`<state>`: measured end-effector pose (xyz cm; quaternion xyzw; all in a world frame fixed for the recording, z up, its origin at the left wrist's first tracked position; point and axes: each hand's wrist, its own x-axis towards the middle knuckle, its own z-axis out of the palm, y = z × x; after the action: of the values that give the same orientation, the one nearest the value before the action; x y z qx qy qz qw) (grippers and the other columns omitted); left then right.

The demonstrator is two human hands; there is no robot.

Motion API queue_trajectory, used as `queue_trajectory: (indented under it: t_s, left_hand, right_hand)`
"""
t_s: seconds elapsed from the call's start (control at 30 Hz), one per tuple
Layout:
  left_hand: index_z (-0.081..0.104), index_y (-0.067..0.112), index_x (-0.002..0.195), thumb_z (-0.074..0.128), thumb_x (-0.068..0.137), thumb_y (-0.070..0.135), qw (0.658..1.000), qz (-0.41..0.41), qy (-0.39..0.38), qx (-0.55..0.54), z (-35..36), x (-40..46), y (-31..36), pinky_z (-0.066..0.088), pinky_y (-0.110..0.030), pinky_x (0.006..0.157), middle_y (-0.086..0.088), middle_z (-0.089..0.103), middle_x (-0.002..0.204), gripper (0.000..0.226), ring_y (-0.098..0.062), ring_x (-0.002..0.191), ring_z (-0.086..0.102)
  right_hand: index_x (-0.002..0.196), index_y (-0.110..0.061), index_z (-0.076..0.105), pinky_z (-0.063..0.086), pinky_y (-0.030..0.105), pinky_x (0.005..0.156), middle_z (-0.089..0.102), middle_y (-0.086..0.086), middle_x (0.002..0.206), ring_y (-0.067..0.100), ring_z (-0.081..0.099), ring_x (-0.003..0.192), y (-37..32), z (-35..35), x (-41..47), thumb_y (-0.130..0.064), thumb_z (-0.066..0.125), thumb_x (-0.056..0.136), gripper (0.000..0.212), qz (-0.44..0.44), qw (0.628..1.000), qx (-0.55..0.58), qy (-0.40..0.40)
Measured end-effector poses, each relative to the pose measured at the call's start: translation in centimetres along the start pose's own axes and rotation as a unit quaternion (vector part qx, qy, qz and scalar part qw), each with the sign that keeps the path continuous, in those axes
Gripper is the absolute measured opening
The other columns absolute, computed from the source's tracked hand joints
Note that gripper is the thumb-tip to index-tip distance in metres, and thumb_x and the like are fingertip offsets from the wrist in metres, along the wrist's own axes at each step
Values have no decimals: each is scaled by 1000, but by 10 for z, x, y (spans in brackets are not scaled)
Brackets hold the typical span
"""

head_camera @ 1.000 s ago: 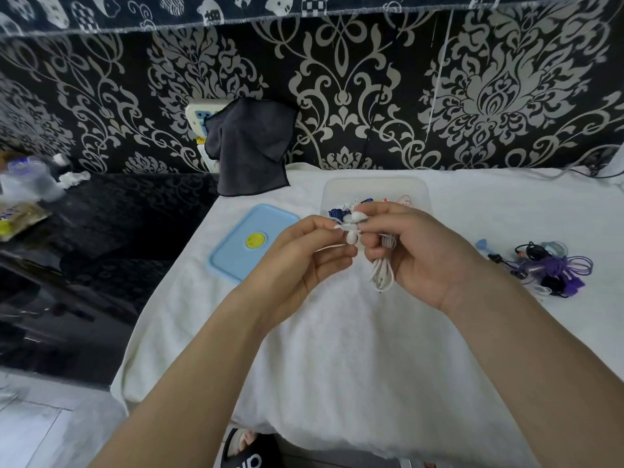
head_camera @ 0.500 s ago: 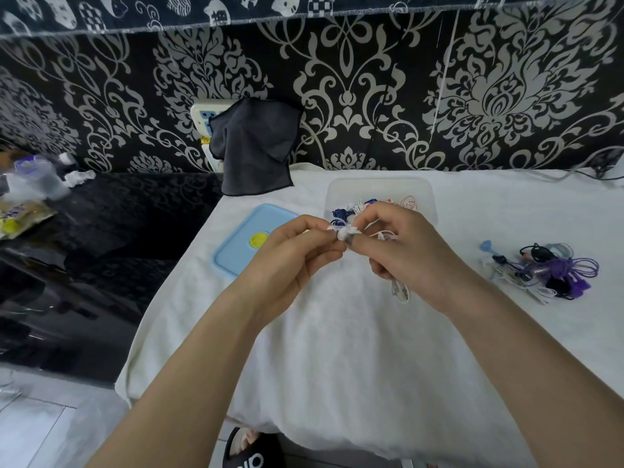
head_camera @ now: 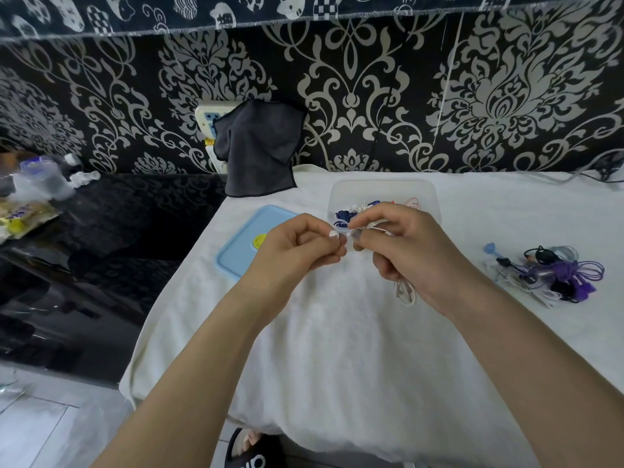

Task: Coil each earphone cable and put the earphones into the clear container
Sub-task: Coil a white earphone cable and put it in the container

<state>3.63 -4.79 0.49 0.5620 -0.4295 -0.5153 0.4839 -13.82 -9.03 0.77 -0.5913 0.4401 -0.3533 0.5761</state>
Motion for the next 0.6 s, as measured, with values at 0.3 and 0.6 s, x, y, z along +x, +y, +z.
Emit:
queue_trajectory:
  t_s: [0.3, 0.6]
  left_hand:
    - [64, 15, 89, 71, 88, 2, 977, 109, -16, 185, -1, -7, -3, 53, -59, 81, -6, 70, 81, 15, -30, 79, 70]
    - [59, 14, 87, 77, 86, 7, 970, 139, -1, 200, 0, -4, -6, 56, -42, 71, -2, 66, 87, 20, -19, 72, 65]
  right_hand:
    - [98, -14, 74, 33, 21, 42, 68, 6, 77, 12, 43, 46, -2, -1, 0, -7, 63, 94, 14, 35, 997, 70, -17]
    - [93, -9, 69, 32, 25, 44, 68, 7, 71, 15, 42, 51, -1, 0, 0, -7, 68, 89, 5, 31, 998, 43, -20]
